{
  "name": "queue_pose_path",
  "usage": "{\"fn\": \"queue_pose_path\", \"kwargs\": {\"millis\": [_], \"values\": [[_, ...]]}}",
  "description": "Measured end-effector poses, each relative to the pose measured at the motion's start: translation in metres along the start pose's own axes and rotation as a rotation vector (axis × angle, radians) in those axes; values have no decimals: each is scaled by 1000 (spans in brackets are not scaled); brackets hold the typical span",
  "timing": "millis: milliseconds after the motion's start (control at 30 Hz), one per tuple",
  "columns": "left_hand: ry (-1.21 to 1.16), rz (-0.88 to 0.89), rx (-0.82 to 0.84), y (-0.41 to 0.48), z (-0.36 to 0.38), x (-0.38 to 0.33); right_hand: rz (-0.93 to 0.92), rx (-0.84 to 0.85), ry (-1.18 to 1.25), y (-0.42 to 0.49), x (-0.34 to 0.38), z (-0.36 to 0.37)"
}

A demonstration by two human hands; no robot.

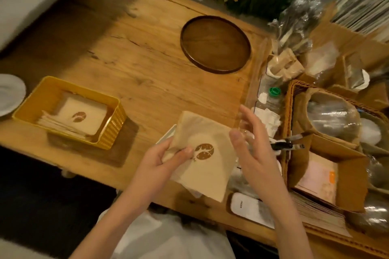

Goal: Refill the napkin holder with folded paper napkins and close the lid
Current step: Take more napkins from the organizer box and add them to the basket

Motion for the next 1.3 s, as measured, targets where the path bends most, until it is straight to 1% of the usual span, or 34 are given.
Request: {"fn": "queue_pose_path", "kwargs": {"millis": [100,167,367,400,467,600,667,733,900,967,1067,1133,1233,1300], "values": [[-30,-22,3,3,-21,-10,92,22,246,11,6,26],[-22,-24,24,5,-34,-16,189,18,391,14,8,43],[111,-94,135,12,-74,-24,401,-101,796,22,19,103],[149,-110,150,13,-82,-24,422,-131,801,23,21,112],[210,-121,153,15,-97,-24,419,-157,710,26,26,125],[255,-109,172,14,-128,-29,359,-207,604,33,42,145],[289,-95,161,14,-146,-32,338,-207,627,37,51,157],[311,-71,146,12,-164,-36,358,-183,671,42,57,171],[336,-36,112,8,-205,-45,434,-25,708,49,66,209],[352,-14,95,7,-220,-49,441,-5,704,51,71,222],[350,0,80,7,-235,-52,424,-9,700,53,78,234],[378,46,90,5,-241,-59,416,-26,702,56,83,239],[458,141,90,3,-250,-71,422,-79,704,59,85,243],[431,159,53,3,-259,-75,415,-121,712,61,88,243]]}}
Point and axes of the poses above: each hand's wrist, its own y-axis towards the middle knuckle, its own z-axis out of the palm, x = y × z, the point moved 7 cm from there along y, towards the middle knuckle, and after that the axes turned 5 degrees about x, right-handed, at the moved point
